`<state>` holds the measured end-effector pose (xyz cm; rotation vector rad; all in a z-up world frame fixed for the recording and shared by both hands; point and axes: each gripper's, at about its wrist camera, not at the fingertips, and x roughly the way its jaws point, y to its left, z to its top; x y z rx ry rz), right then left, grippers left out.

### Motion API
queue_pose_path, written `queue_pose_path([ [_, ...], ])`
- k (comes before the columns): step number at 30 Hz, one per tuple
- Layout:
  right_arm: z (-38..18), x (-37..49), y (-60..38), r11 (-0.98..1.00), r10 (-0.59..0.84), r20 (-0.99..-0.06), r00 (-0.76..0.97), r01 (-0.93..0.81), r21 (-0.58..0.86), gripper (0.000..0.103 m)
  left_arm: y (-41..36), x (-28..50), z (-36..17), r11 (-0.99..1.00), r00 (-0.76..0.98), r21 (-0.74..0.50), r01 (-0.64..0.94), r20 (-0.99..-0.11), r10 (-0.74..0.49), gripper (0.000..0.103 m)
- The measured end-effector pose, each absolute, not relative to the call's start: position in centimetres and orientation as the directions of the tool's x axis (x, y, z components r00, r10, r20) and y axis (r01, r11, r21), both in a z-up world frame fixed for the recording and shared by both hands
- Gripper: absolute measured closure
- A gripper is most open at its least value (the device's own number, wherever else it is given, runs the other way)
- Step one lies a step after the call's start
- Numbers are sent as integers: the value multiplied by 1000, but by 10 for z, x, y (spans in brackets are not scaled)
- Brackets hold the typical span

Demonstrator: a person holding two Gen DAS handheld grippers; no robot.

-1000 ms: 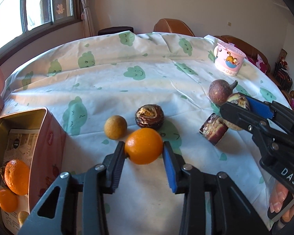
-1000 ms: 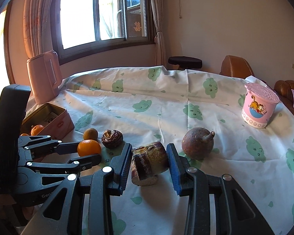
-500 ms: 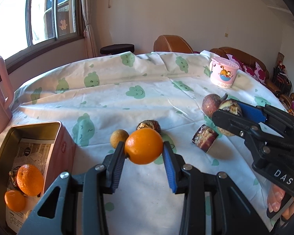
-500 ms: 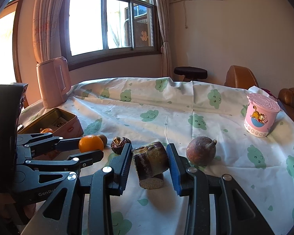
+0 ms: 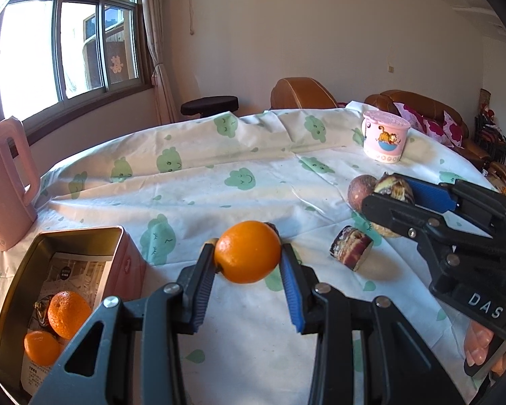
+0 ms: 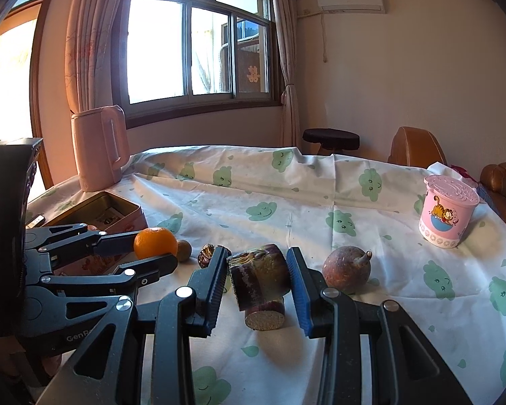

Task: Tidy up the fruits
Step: 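Carry the orange in the left gripper while the right gripper carries the jar toward the tin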

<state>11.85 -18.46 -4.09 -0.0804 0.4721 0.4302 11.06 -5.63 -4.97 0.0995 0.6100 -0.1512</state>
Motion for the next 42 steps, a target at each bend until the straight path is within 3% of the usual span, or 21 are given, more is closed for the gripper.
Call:
queue_pose_path([
  [42,-32,98,-192,907,397,-333,855,-421,0,65,-45,78,-34,992,900,41,117,-426,-88,63],
])
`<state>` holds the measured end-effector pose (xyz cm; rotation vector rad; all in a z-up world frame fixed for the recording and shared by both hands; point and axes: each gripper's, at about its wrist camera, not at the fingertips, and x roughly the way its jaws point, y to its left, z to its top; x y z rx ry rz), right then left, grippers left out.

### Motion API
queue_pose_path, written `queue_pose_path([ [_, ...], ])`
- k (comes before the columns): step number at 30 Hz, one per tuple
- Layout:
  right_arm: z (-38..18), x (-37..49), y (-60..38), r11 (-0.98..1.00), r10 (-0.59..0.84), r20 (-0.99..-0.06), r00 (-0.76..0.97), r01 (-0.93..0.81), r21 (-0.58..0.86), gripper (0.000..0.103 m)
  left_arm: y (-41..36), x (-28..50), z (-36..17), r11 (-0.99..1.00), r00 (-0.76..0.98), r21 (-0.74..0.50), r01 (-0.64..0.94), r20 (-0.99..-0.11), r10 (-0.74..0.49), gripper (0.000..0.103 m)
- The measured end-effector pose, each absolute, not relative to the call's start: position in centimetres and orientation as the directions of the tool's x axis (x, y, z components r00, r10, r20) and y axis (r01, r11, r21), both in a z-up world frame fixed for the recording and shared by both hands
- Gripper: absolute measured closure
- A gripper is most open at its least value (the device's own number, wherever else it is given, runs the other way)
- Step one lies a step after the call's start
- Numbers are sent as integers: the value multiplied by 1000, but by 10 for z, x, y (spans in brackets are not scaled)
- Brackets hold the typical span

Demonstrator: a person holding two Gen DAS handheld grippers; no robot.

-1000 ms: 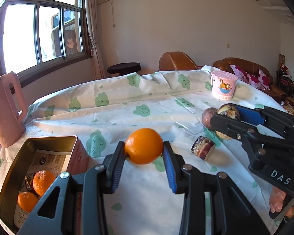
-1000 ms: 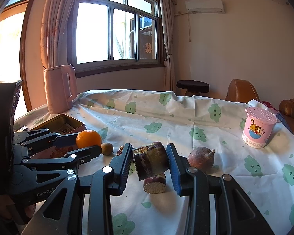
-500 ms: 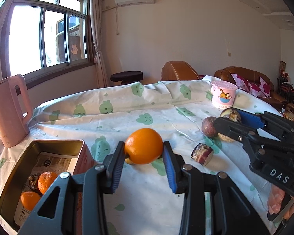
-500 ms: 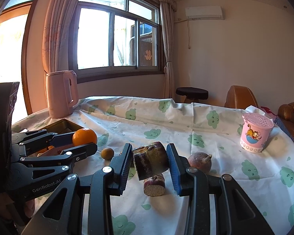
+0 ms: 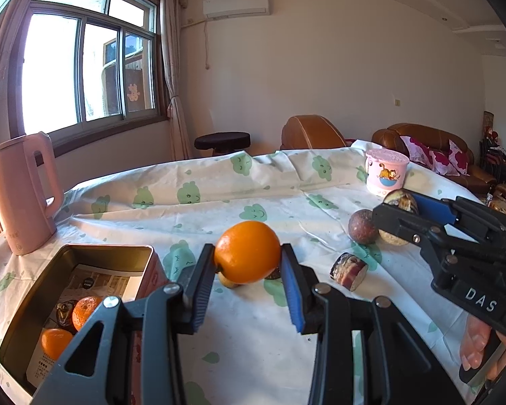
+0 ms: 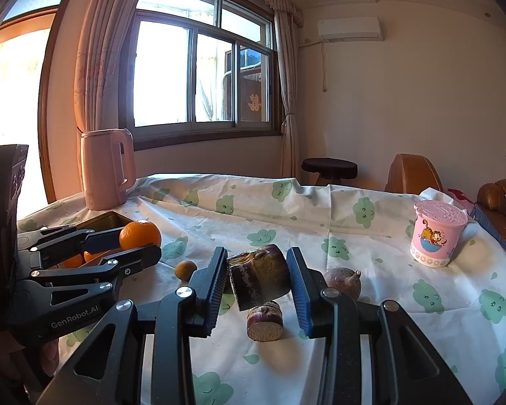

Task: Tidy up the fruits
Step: 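Carry the orange in the left gripper while the right gripper carries the jar toward the tin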

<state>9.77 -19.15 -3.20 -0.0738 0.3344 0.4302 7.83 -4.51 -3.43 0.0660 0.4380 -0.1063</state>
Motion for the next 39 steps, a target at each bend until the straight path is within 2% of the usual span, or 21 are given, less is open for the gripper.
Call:
queue_pose_path([
  [22,-29,90,-196,901,416,-288,862,-433,7,65,-39,64,-30,996,930,30,83,-361,-67,63],
  [39,-29,89,-181,891,436,-311,845,-454,14,65,-26,57,-30,997,925,7,77,-373,-69,63],
])
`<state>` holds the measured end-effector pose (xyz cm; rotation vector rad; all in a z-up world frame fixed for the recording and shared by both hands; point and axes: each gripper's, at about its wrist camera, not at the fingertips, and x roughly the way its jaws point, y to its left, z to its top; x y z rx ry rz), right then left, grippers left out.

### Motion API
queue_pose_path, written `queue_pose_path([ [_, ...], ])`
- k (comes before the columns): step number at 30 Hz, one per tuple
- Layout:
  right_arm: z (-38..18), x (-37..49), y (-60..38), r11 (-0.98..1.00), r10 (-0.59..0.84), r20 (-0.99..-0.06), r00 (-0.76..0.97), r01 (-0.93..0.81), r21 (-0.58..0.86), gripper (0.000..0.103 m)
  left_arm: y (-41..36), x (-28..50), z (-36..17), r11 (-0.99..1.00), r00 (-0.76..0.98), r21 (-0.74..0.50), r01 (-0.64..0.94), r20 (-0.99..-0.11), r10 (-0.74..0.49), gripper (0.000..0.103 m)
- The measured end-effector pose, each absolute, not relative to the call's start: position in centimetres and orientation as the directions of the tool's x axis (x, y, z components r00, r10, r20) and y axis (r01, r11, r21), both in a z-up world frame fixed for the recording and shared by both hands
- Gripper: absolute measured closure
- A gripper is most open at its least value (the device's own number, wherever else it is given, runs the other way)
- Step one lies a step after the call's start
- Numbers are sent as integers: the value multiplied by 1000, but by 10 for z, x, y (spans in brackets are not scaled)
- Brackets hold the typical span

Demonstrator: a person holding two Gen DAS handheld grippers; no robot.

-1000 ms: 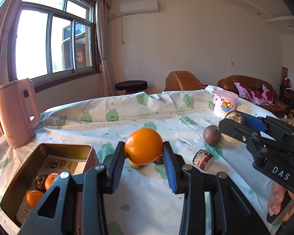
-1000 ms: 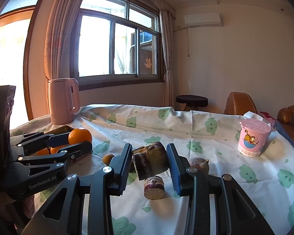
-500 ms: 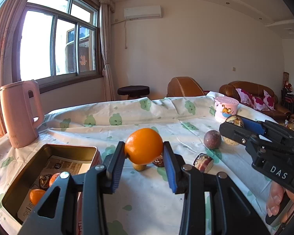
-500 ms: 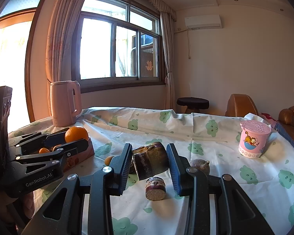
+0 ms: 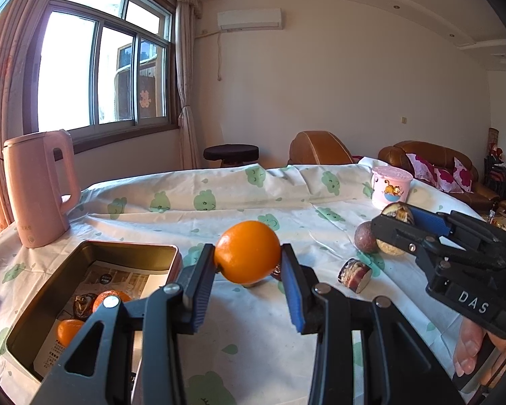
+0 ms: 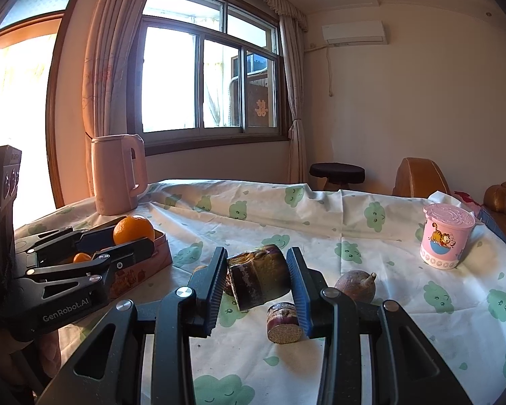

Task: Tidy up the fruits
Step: 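Carry the orange in the left gripper while the right gripper carries the jar toward the tin, then lower the orange into the tin and open the left gripper while the right gripper releases the jar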

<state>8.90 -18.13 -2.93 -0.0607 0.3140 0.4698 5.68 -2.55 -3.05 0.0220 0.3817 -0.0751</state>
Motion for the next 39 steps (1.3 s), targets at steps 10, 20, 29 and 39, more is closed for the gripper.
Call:
queue_pose_path([
  [10,-26,90,-147,858,485,-333,809,-514,2,65,5,50,-29,999,923,-4,33,-383,-32,63],
  [20,-18,91,-104,815,538,-340,771,-580,-26,65,44,42,-30,999,918,-6,-46,-395,40,63],
  [29,-13,92,-72,778,575,-348,740,-627,-48,65,84,36,-31,991,909,-13,-131,-401,115,63],
  [39,-16,93,-45,744,606,-364,707,-666,-54,65,118,29,-38,978,888,-31,-207,-426,175,63],
])
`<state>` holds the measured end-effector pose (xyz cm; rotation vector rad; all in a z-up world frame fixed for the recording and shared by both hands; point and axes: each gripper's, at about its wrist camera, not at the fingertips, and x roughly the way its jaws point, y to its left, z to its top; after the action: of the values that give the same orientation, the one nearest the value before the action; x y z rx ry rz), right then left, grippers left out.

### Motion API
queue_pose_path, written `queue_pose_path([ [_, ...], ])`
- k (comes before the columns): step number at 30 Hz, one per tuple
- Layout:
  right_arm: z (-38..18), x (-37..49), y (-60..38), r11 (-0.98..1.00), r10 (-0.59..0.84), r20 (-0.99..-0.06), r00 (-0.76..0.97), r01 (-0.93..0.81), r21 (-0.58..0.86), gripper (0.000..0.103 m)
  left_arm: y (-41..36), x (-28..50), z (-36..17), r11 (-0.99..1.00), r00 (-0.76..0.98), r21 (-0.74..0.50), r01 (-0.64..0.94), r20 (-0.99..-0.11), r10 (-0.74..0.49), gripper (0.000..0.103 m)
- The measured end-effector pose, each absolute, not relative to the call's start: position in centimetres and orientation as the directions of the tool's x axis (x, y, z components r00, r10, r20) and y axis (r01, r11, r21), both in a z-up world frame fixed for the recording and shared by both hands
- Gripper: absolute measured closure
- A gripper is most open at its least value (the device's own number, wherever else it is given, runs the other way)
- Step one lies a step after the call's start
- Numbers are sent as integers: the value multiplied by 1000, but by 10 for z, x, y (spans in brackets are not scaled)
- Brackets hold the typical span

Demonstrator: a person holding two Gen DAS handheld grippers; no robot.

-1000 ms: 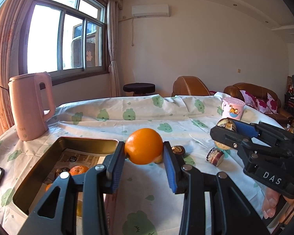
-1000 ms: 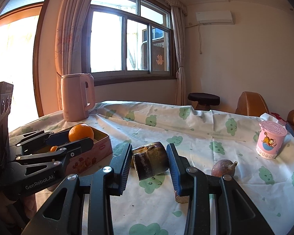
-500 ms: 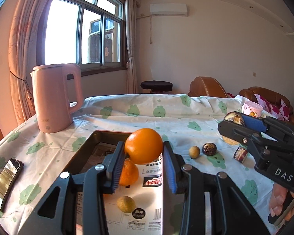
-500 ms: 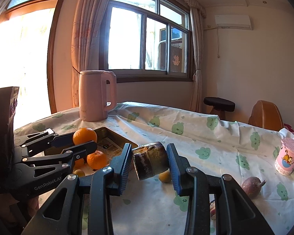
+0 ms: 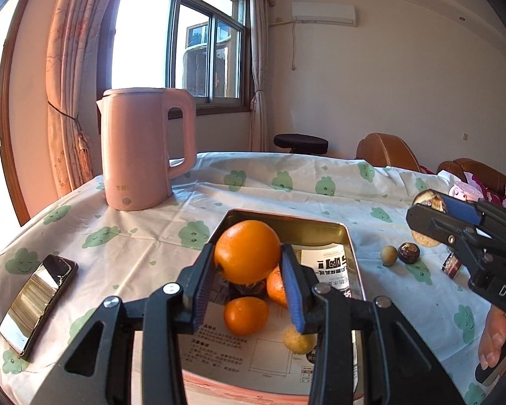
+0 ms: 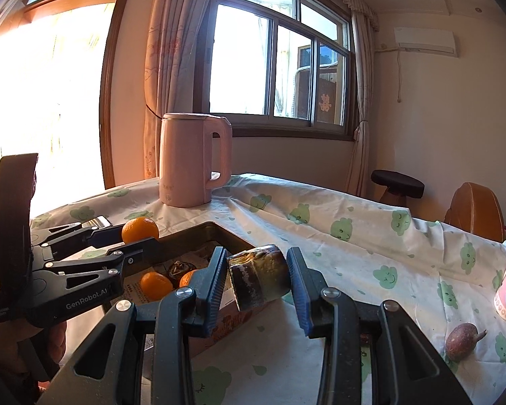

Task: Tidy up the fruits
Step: 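Lower the orange into the tin and open the left gripper while the right gripper releases the jar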

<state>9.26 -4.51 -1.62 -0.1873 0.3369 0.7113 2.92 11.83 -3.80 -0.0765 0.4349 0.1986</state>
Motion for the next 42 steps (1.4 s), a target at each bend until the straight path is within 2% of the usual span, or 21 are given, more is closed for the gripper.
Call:
queue_pose_path([
  [42,-47,101,9,682,620,-487,614,-730,-51,65,136,20,-49,976,844,-10,-217,-505,182,63],
])
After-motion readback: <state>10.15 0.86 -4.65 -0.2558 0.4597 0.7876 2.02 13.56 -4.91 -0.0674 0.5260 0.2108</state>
